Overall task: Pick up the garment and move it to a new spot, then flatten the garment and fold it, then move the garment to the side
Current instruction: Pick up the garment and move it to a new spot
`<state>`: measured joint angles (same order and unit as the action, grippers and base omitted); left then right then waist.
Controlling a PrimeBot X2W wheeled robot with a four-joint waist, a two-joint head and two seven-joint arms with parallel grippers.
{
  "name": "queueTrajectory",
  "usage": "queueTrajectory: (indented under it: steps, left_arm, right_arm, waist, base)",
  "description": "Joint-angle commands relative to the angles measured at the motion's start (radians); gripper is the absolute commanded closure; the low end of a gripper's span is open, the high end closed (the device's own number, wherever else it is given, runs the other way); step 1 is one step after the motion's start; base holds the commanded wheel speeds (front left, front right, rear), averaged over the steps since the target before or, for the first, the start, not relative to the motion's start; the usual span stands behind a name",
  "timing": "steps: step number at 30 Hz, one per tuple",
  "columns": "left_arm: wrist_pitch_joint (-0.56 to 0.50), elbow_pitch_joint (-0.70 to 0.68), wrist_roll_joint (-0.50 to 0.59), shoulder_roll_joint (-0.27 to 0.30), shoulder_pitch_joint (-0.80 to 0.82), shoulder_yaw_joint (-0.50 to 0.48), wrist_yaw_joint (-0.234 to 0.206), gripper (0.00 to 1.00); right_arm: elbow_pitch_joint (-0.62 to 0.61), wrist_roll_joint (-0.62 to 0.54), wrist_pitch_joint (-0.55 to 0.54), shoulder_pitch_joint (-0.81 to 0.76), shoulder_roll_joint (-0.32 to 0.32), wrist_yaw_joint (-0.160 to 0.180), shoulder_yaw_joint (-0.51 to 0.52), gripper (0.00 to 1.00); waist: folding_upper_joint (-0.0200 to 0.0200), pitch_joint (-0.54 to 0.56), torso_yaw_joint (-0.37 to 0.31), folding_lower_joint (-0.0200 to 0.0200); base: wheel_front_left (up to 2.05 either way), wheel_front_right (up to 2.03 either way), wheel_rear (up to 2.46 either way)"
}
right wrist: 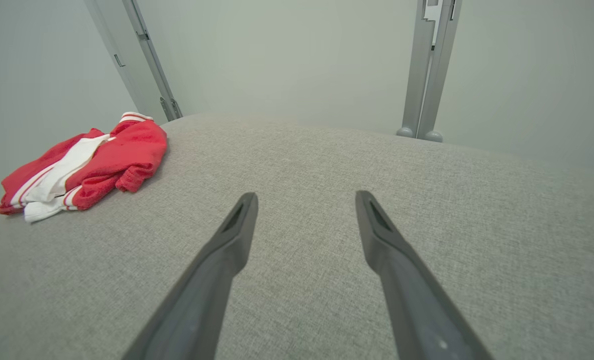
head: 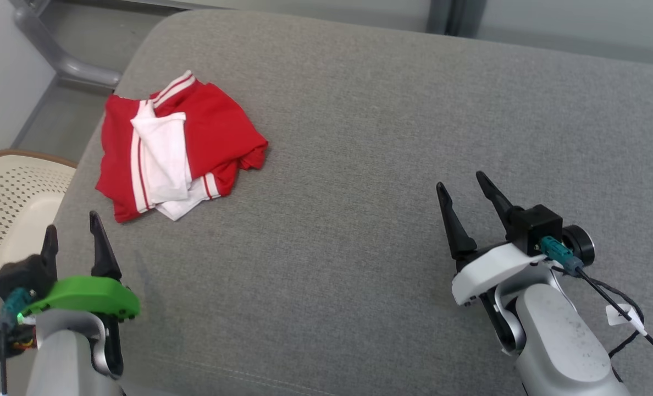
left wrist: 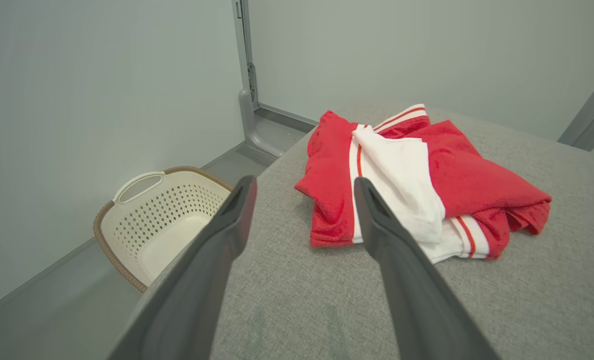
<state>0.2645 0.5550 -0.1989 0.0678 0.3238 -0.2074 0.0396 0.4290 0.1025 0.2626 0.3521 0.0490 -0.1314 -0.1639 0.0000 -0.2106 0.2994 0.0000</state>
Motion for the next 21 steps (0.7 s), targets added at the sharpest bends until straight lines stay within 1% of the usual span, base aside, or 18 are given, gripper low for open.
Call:
queueTrajectory:
  steps: [1, 3, 8, 13, 17, 20, 21]
  left_arm:
    - [-0.001, 0.028, -0.001, 0.015, 0.051, -0.012, 0.018, 0.00]
    - [-0.001, 0.075, -0.012, 0.030, 0.104, -0.024, 0.042, 0.00]
    - [-0.001, 0.185, -0.018, 0.082, 0.225, -0.027, 0.075, 0.00]
    - [-0.001, 0.309, -0.035, 0.134, 0.327, -0.024, 0.087, 0.00]
    - [-0.004, 0.444, -0.053, 0.149, 0.374, -0.017, 0.090, 0.00]
    - [-0.032, 0.545, -0.059, 0.159, 0.405, -0.009, 0.089, 0.00]
    - [-0.034, 0.568, -0.065, 0.155, 0.410, -0.009, 0.090, 0.32]
  right_arm:
    - [-0.010, -0.014, 0.003, 0.025, 0.005, 0.001, 0.001, 0.00]
    - [-0.020, -0.020, 0.003, 0.044, 0.007, 0.001, -0.003, 0.00]
    - [-0.056, -0.028, 0.003, 0.093, 0.016, 0.001, -0.012, 0.00]
    - [-0.080, -0.020, 0.003, 0.124, 0.015, 0.001, -0.015, 0.00]
    - [-0.087, -0.018, 0.003, 0.129, 0.014, 0.001, -0.014, 0.00]
    - [-0.088, -0.020, 0.003, 0.127, 0.014, 0.001, -0.002, 0.00]
    - [-0.087, -0.020, 0.003, 0.127, 0.015, 0.001, 0.001, 0.00]
  waist:
    - [0.0000, -0.087, -0.077, 0.0000]
    - [0.0000, -0.118, -0.102, 0.0000]
    - [0.0000, -0.192, -0.164, 0.0000]
    - [0.0000, -0.239, -0.212, 0.0000]
    - [0.0000, -0.254, -0.240, 0.0000]
    - [0.0000, -0.257, -0.252, 0.0000]
    - [0.0000, -0.257, -0.255, 0.0000]
  base:
    - [0.00, 0.00, 0.00]
    - [0.00, 0.00, 0.00]
    - [0.00, 0.00, 0.00]
    - [0.00, 0.00, 0.00]
    - [0.00, 0.00, 0.00]
    - [0.00, 0.00, 0.00]
    - [0.00, 0.00, 0.00]
